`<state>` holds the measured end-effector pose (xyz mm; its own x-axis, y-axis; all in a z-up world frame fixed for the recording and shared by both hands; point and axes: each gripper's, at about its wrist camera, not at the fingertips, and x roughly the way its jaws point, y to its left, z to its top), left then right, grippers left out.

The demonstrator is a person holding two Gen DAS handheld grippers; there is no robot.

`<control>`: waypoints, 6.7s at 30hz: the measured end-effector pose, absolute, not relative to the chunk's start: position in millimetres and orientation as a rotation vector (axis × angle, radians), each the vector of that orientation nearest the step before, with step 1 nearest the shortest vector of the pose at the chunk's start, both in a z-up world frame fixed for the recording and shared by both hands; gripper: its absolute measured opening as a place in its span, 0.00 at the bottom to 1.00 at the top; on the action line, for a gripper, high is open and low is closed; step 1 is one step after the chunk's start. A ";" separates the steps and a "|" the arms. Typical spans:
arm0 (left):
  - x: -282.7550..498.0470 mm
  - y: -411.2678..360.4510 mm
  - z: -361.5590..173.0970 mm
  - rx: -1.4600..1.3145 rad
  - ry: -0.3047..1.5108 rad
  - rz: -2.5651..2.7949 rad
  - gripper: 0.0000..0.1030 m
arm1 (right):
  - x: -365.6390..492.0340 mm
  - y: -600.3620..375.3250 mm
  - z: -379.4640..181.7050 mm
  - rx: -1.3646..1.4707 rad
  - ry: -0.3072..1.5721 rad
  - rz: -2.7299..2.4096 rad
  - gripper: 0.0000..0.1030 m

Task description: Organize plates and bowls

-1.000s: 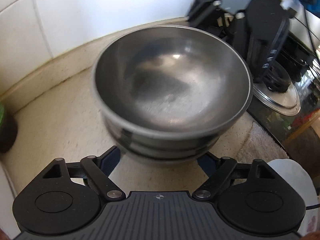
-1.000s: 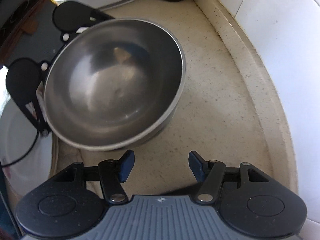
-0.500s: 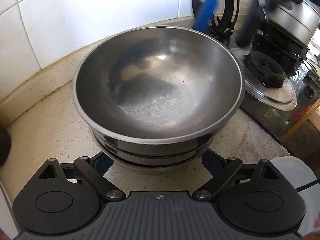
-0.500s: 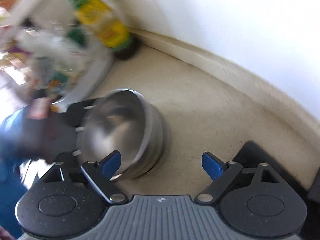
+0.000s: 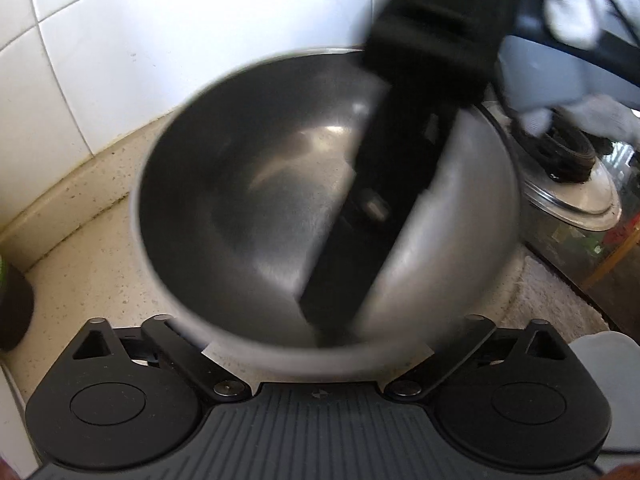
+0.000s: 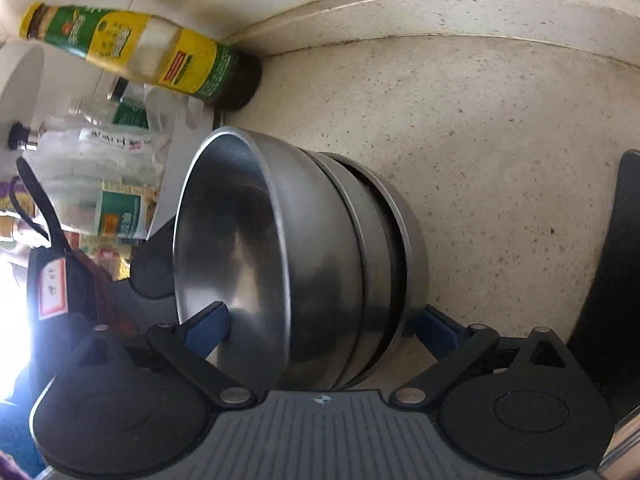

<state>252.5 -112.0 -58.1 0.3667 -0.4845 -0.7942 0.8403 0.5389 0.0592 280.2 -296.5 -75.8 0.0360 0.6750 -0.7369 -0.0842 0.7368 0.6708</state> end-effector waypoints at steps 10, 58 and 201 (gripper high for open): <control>250.9 -117.4 -58.8 0.496 0.810 -0.852 1.00 | 280.4 -321.2 -81.2 0.638 1.363 0.507 0.76; 198.3 -141.5 -4.4 0.505 0.731 -0.661 1.00 | 210.9 -271.4 16.4 0.462 1.167 0.613 0.78; 14.3 -83.0 -34.0 0.586 0.861 -0.711 0.99 | 40.6 -244.8 -23.4 0.445 1.205 0.441 0.84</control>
<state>14.3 -83.0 -34.0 0.4550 -0.3163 -0.8324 0.7576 0.6287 0.1752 40.6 -244.8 -23.4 0.2960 0.5471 -0.7829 -0.0881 0.8318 0.5480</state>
